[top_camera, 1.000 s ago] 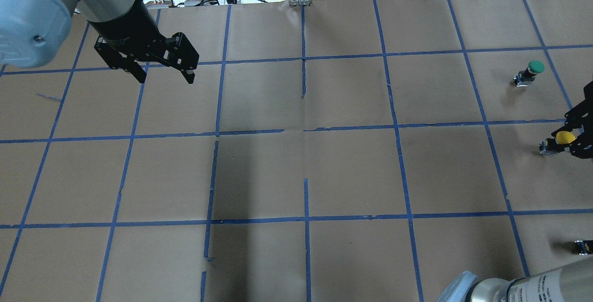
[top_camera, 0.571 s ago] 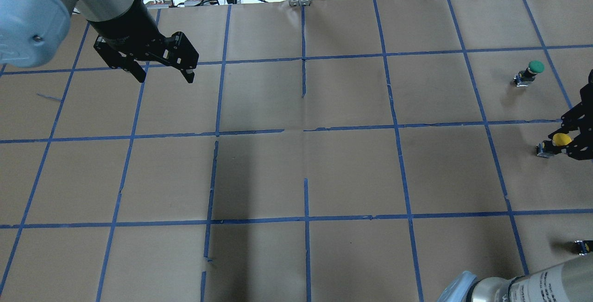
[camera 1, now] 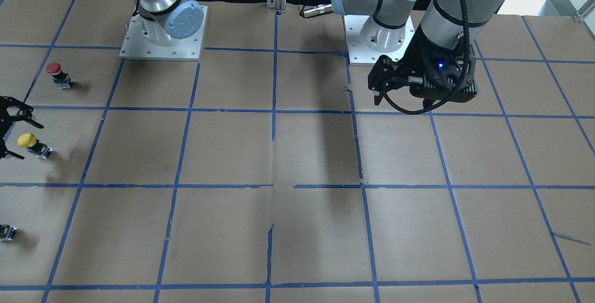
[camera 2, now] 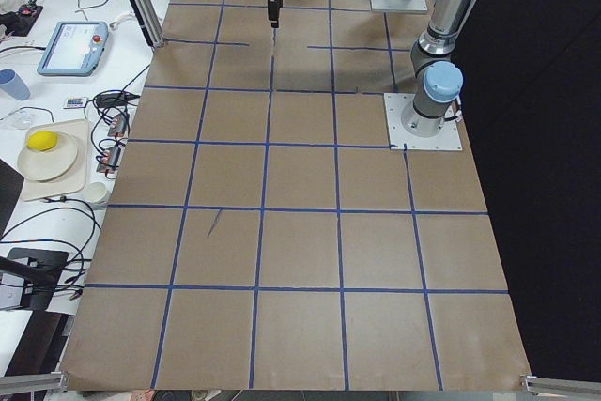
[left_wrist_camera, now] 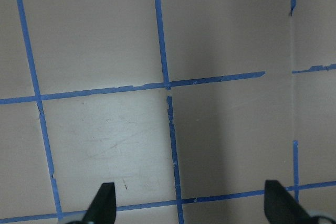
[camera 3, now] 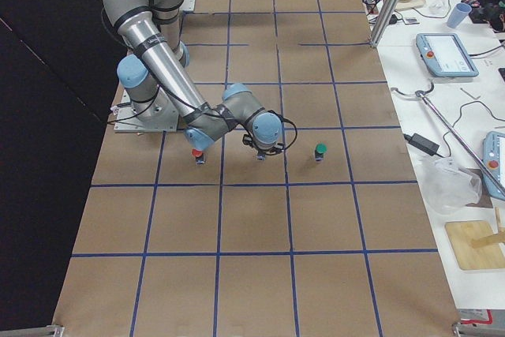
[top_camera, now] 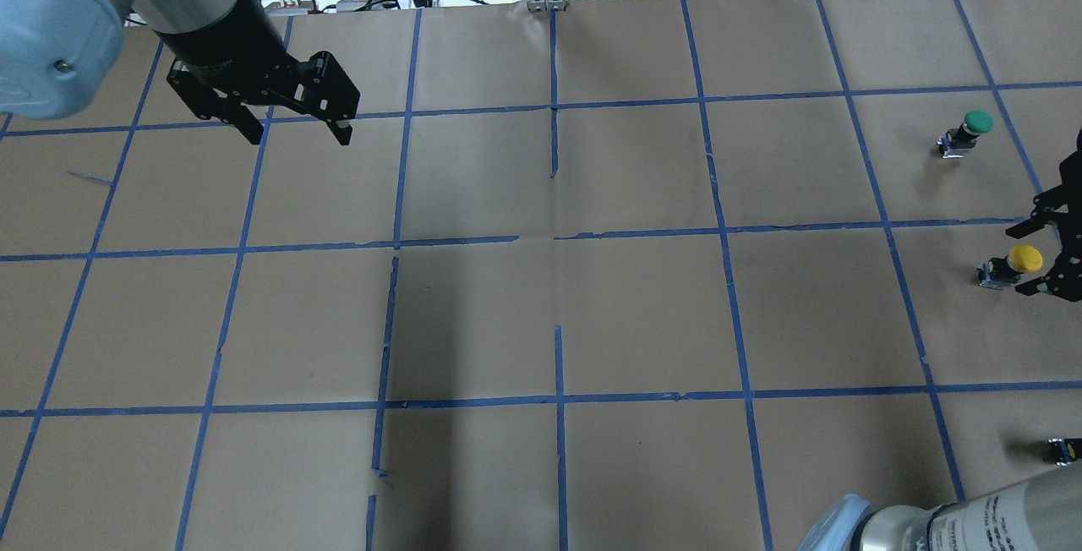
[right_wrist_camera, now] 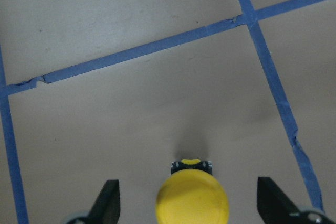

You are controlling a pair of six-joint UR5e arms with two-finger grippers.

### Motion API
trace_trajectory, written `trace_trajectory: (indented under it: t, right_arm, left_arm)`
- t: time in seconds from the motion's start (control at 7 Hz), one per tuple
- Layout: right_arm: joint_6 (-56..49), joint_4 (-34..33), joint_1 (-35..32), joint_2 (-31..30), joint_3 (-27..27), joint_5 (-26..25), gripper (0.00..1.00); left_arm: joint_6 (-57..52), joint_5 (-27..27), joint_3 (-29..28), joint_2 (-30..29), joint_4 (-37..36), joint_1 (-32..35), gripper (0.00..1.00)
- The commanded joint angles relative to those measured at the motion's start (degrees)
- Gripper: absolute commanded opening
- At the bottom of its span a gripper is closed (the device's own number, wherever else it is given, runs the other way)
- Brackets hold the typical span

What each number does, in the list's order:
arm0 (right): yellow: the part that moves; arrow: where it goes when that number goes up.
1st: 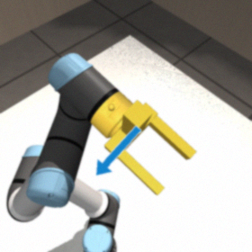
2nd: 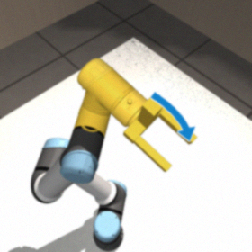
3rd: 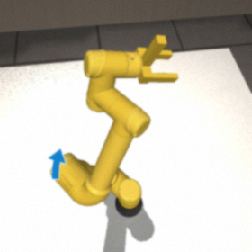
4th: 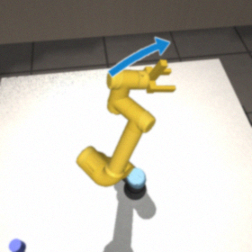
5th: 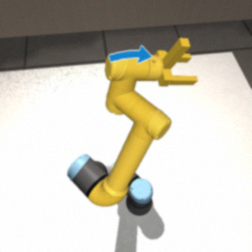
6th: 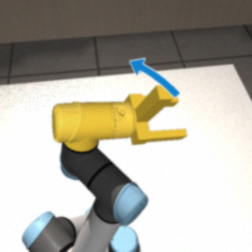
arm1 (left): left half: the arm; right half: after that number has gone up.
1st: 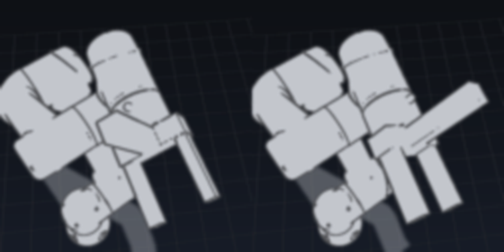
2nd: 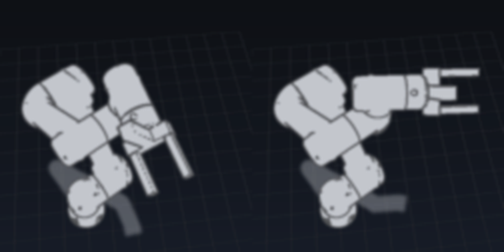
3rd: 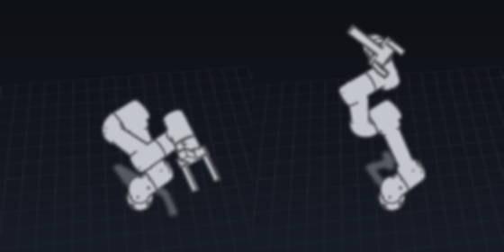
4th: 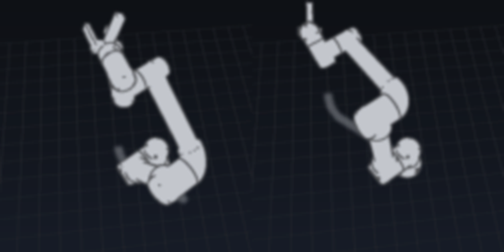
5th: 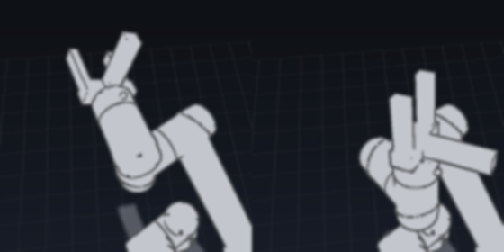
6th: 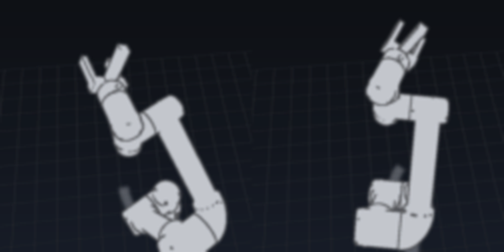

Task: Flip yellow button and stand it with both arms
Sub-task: 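Lower the button upright onto the table with the right gripper and release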

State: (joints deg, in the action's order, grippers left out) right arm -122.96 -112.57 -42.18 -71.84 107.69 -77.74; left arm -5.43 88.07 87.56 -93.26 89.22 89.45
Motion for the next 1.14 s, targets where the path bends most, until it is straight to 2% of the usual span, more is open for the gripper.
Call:
trace_trajectory:
  t: [0.0, 0.14, 0.29, 0.43, 0.71, 0.86, 1.0]
  right_arm:
    - [6.6, 3.5, 0.1, -4.9, 0.0, -0.1, 0.94]
    - [13.6, 5.3, 0.0, -9.3, -0.1, -0.4, 0.98]
    - [21.5, 5.4, -0.9, -13.3, -1.1, -2.9, 0.98]
    - [31.5, 6.7, -2.8, -14.3, -1.8, -3.6, 0.99]
    - [53.1, 12.5, -10.3, -19.0, -3.9, -8.7, 0.99]
    - [71.6, 18.9, -15.4, -24.3, -4.8, -9.5, 1.0]
    - [87.4, 21.8, -21.7, -27.4, -4.9, -9.7, 1.0]
  left_arm:
    - [0.0, 0.0, 0.0, 0.0, 0.0, 0.0, 1.0]
    - [0.0, 0.0, 0.0, 0.0, 0.0, 0.0, 1.0]
    - [0.3, -0.2, 0.0, 0.0, 0.0, 0.0, 1.0]
    - [0.4, -0.5, -0.1, 0.2, 0.0, 0.0, 1.0]
    - [0.5, -0.8, -0.8, 0.1, 0.0, -0.1, 1.0]
    - [0.5, -0.9, -0.8, 0.1, 0.0, -0.1, 1.0]
    - [0.5, -1.1, -0.9, 0.2, 0.1, -0.1, 1.0]
